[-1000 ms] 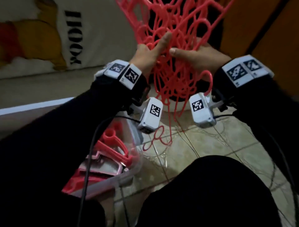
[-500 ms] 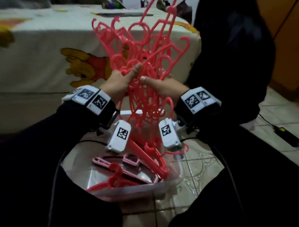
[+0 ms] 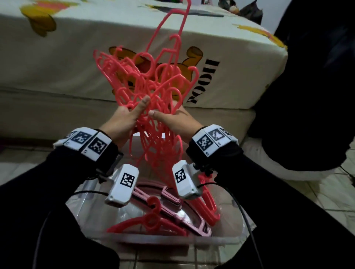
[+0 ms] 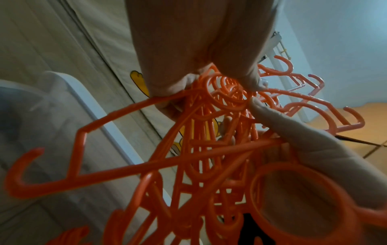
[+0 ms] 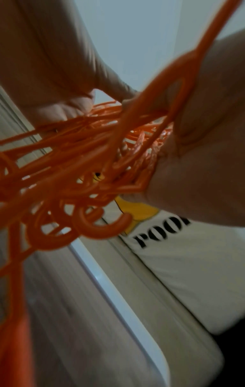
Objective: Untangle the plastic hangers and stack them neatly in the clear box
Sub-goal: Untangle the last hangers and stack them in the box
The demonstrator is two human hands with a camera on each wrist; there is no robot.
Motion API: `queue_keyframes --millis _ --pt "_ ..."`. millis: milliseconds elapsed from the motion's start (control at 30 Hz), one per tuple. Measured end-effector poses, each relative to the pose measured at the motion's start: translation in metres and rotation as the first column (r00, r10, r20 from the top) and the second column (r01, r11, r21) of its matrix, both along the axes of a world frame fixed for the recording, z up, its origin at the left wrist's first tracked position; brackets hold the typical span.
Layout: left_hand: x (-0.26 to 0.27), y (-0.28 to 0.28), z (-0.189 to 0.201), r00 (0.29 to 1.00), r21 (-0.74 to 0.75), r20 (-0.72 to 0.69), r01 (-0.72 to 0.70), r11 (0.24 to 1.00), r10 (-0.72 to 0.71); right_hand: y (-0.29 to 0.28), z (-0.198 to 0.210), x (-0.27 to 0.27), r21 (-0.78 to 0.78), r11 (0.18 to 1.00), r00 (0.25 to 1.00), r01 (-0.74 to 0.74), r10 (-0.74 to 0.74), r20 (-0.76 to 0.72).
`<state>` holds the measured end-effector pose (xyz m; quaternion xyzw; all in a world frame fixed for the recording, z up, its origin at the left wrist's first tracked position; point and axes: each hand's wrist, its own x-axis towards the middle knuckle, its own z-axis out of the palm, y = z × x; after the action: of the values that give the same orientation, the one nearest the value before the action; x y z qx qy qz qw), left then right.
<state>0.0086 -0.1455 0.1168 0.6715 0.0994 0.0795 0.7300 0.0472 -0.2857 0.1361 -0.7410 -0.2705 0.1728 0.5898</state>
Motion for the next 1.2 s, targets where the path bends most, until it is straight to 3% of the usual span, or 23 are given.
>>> queue_keyframes --millis 267,367,433,500,567,600,700,767,833,933,1033,1200 --pt "0.003 0.026 -0.021 0.999 0.003 -0.05 -0.009 1.0 0.009 0.025 -0.027 0.01 -0.072 0.997 0.994 0.024 -0.032 -0.106" --pt "0.006 0.017 -0.036 0.995 0.18 -0.088 0.065 0.981 -0.05 0.008 -0.06 0.01 -0.145 0.983 0.943 0.113 -0.152 -0.295" --pt "0.008 0.014 -0.045 0.987 0.298 -0.13 0.132 0.945 -0.097 -0.006 -0.079 0.007 -0.086 0.981 0.875 0.172 -0.192 -0.445" --pt "0.009 0.013 -0.054 0.968 0.306 -0.181 0.225 0.925 -0.175 -0.019 -0.094 0.005 -0.026 0.983 0.824 0.181 -0.166 -0.541" --pt "0.009 0.016 -0.061 0.952 0.333 -0.169 0.297 0.895 -0.253 -0.033 -0.103 0.004 -0.093 0.99 0.841 0.104 -0.137 -0.524" --pt "0.01 0.016 -0.065 0.943 0.351 -0.166 0.33 0.876 -0.289 -0.04 -0.107 0.004 -0.204 0.977 0.864 0.054 -0.149 -0.481" --pt "0.008 0.019 -0.073 0.892 0.42 -0.248 0.452 0.787 -0.379 -0.06 -0.117 0.0 -0.503 0.863 0.892 -0.053 -0.185 -0.412" --pt "0.007 0.019 -0.077 0.845 0.406 -0.305 0.532 0.743 -0.438 -0.068 -0.126 -0.003 -0.542 0.833 0.89 -0.109 -0.161 -0.427" --pt "0.006 0.018 -0.079 0.818 0.346 -0.322 0.57 0.745 -0.477 -0.07 -0.129 -0.003 -0.512 0.848 0.906 -0.136 -0.102 -0.411" --pt "0.007 0.022 -0.077 0.801 0.323 -0.354 0.589 0.741 -0.482 -0.075 -0.126 -0.002 -0.509 0.831 0.939 -0.225 0.047 -0.34" --pt "0.006 0.032 -0.074 0.791 0.337 -0.385 0.6 0.725 -0.475 -0.085 -0.13 -0.001 -0.533 0.806 0.939 -0.259 0.08 -0.335" --pt "0.004 0.036 -0.078 0.83 0.364 -0.395 0.536 0.762 -0.395 -0.101 -0.149 -0.01 -0.759 0.618 0.978 -0.208 0.114 -0.175"
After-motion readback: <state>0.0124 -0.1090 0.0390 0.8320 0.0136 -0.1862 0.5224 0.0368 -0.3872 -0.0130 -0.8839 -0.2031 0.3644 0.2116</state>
